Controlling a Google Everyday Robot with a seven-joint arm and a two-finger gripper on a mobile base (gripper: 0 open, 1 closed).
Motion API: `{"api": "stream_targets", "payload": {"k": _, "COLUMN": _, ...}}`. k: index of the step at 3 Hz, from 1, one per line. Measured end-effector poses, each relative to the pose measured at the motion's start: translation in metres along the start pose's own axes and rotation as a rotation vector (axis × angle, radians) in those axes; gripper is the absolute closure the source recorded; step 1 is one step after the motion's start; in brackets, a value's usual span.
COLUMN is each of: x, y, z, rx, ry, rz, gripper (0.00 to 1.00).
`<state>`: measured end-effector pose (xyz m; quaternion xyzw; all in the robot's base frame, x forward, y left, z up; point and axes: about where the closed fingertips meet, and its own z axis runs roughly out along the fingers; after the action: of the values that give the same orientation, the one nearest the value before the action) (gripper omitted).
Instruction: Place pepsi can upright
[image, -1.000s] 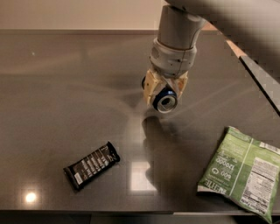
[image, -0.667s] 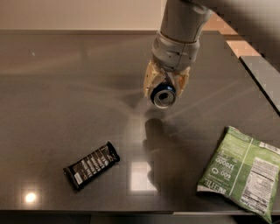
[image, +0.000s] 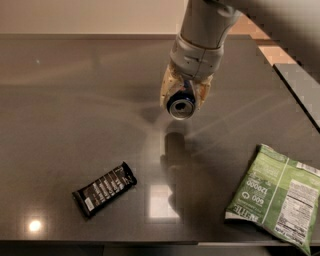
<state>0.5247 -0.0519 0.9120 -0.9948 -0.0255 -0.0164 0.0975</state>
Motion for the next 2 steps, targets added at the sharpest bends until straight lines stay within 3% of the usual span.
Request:
{"api": "stream_targets", "payload": {"k": 1, "x": 0.007, "y": 0.003, "z": -0.001, "rx": 0.038, "ry": -0.016, "rz": 0.040, "gripper": 1.00}}
{"api": "stream_targets", "payload": {"k": 2, "x": 0.019, "y": 0.015, "z": -0.007, "rx": 0.129, "ry": -0.071, "rz": 0.109, "gripper": 1.00}}
